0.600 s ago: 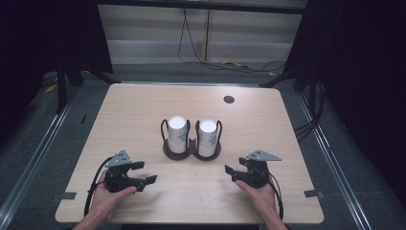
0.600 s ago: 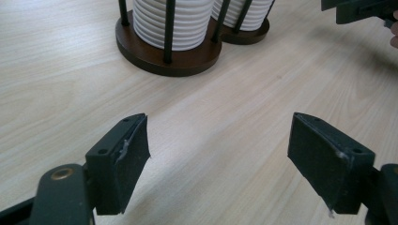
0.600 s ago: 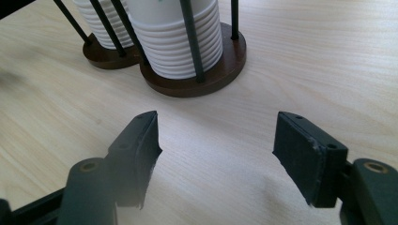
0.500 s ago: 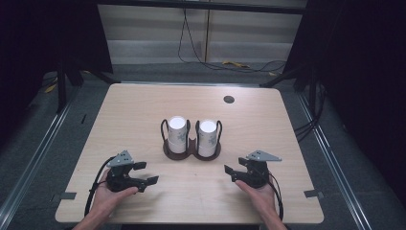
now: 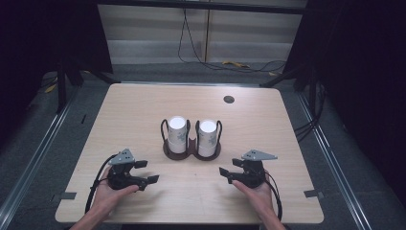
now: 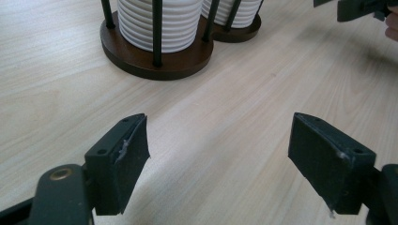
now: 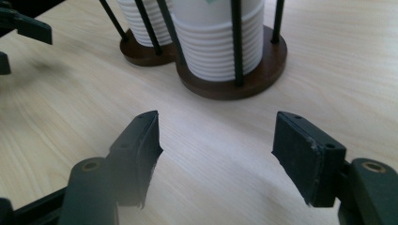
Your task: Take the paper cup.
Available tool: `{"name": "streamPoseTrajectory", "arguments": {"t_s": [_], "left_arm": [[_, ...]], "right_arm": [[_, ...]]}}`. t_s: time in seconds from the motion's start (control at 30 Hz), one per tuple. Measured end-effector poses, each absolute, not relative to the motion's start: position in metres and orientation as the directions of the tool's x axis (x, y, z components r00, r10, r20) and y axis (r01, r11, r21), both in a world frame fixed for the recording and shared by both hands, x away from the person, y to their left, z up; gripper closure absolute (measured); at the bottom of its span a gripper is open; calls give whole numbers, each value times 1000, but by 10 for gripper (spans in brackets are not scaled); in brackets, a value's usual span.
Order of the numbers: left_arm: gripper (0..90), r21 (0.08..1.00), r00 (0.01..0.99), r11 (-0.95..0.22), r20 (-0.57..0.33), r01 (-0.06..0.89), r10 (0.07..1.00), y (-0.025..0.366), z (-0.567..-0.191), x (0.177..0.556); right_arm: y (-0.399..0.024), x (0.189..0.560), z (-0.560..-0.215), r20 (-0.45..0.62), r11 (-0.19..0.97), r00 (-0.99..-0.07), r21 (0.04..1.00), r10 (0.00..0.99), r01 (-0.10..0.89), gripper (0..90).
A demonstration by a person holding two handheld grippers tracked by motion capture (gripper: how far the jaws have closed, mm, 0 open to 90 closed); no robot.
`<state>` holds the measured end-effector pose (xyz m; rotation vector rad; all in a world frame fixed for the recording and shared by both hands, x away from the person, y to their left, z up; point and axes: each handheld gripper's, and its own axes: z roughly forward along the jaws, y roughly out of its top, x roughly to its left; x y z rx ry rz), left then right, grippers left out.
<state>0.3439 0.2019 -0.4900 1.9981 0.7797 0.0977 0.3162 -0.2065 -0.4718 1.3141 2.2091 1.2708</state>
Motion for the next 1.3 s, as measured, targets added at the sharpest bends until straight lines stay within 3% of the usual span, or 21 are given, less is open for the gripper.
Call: {"name": "streamPoseTrajectory", "arguments": {"t_s": [0.23, 0.4, 0.8, 1.2, 1.3], "left_arm": [[204, 809, 783, -319, -254, 494, 568, 207, -487, 337], [204, 813, 790, -327, -243, 482, 563, 205, -486, 335], [221, 798, 797, -348, -251, 492, 550, 200, -487, 333], [191, 827, 826, -353, -215, 438, 521, 193, -484, 331], [256, 827, 835, -360, -217, 433, 506, 193, -484, 330]], "right_arm": [[-194, 316, -465, 247, 202, -600, 788, 761, 581, 356], [-185, 320, -456, 200, 265, -633, 784, 748, 561, 337], [-172, 325, -440, 215, 253, -663, 806, 717, 536, 342], [-156, 333, -431, 179, 287, -713, 829, 678, 481, 349], [-150, 336, -428, 180, 292, -729, 833, 660, 470, 334]]}}
